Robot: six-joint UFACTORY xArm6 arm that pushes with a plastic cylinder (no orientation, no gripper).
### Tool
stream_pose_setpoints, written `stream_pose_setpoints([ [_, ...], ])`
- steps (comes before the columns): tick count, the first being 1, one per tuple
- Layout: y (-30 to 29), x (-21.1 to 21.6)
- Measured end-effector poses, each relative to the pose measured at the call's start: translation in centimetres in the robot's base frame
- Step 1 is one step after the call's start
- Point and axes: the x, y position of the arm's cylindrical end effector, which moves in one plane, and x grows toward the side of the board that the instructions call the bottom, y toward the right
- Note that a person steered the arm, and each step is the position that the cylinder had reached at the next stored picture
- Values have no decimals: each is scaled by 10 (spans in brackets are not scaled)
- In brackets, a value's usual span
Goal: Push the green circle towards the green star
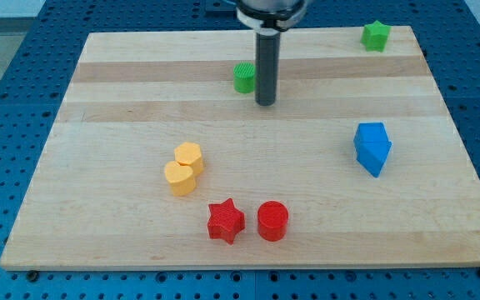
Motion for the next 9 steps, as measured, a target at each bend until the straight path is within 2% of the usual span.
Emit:
stream_pose_setpoints([
  [1,-19,-8],
  [3,-10,-41],
  [6,-56,-67],
  [8,-2,-69],
  [9,5,-88],
])
